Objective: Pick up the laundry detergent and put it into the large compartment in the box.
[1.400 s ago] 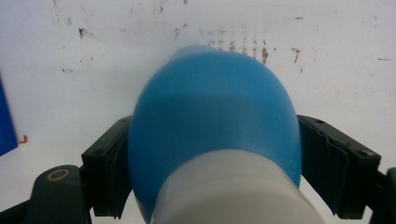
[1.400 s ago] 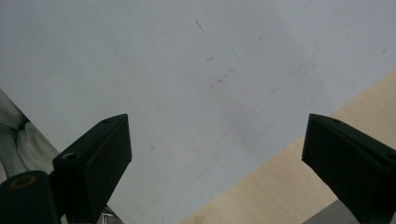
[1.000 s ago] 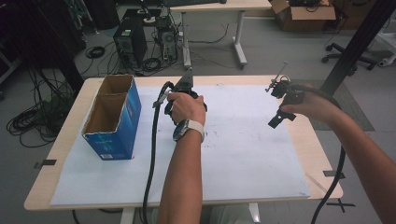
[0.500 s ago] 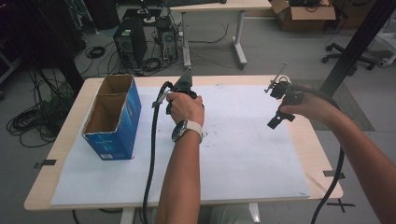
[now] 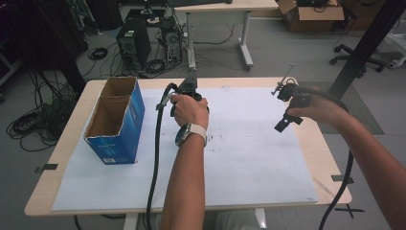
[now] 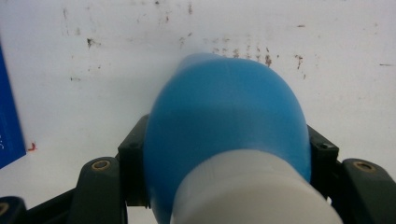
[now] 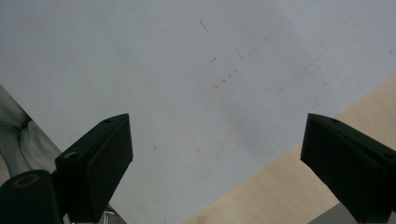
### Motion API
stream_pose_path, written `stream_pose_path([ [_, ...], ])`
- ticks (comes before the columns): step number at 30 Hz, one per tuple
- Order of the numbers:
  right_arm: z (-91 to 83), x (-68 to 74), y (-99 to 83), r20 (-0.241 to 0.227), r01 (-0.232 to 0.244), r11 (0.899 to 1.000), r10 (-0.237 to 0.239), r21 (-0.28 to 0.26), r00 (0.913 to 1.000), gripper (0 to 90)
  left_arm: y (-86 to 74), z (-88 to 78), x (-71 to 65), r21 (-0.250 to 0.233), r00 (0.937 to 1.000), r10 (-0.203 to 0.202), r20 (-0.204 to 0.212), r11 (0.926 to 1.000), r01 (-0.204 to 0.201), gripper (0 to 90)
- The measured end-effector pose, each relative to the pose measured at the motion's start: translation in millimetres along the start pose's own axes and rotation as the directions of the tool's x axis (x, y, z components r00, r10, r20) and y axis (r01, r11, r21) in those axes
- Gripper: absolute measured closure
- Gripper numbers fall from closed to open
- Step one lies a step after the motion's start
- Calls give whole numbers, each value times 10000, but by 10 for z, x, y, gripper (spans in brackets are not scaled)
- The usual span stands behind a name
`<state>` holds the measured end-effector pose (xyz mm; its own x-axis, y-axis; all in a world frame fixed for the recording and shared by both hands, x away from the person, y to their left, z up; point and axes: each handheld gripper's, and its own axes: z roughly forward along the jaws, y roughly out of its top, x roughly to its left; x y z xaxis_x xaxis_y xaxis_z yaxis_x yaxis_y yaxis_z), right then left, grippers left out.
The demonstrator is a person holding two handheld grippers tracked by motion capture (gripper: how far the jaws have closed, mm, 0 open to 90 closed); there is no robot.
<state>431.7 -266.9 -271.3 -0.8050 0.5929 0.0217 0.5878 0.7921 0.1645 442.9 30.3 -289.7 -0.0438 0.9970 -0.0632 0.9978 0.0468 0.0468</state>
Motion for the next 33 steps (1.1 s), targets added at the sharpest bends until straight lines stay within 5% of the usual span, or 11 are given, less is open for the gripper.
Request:
stream_pose_path([
  [12,-23,30,-4,55,14,10000,-14,-16,10000,90,-8,-357,86,-39,9991,417,87,9991,-417,373],
  [17,-43,42,-28,127,19,10000,-18,-44,9999,101,-19,-679,166,-45,9967,709,406,9975,-708,373],
  [25,-81,52,-59,118,27,10000,-26,-85,9999,95,-41,-1346,282,-434,9917,1283,38,9908,-1280,373],
  [33,-104,60,-66,157,55,9999,-54,-96,9999,95,-90,-1904,509,-740,9899,1416,20,9872,-1411,374],
])
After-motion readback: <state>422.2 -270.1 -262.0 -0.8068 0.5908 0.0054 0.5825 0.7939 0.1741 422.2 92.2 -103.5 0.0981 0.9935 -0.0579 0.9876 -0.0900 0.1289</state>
